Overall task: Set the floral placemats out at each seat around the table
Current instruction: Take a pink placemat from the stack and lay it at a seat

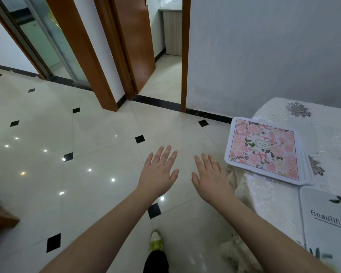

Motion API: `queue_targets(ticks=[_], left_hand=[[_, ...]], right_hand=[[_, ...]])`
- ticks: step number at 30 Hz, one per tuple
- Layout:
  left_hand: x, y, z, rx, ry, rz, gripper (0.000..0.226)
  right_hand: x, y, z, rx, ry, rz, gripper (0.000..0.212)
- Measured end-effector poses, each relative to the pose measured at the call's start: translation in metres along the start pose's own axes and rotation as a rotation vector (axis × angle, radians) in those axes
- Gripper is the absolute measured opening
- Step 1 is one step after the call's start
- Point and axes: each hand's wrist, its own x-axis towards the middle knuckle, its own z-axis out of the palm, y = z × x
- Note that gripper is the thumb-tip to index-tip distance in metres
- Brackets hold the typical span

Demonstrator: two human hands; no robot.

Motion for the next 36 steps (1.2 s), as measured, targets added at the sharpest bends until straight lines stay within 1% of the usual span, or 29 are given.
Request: queue_targets(ticks=[5, 13, 17, 24, 28, 32, 36], left_hand=[[0.044, -0.041, 0.002, -0.013, 0.051, 0.002, 0.063], [0.109, -0.110, -0.002, 0.007, 0.038, 0.056, 0.064], [0.139, -0.127, 0.001, 0.010, 0.019, 0.108, 0.064], [0.189, -0.120, 0.005, -0.065, 0.010, 0.169, 0.063], [0.223, -0.107, 0.009, -0.044, -0.001, 0.233, 0.064], [0.268, -0.087, 0.014, -0.028, -0.013, 0.295, 0.064], [0.322, -0.053, 0.019, 0.009, -0.026, 0.365, 0.064]], right_hand=[[0.054, -0.022, 0.002, -0.048, -0.018, 0.007, 0.062], [0.133, -0.061, -0.001, -0.066, -0.030, 0.074, 0.061], [0.159, -0.064, -0.001, -0.028, -0.016, 0.140, 0.061], [0.190, -0.029, -0.005, -0.032, 0.018, 0.258, 0.061], [0.205, -0.011, 0.000, -0.010, 0.028, 0.298, 0.061], [0.227, 0.019, 0.005, 0.018, 0.028, 0.346, 0.061], [0.251, 0.063, 0.001, 0.042, 0.037, 0.411, 0.061]])
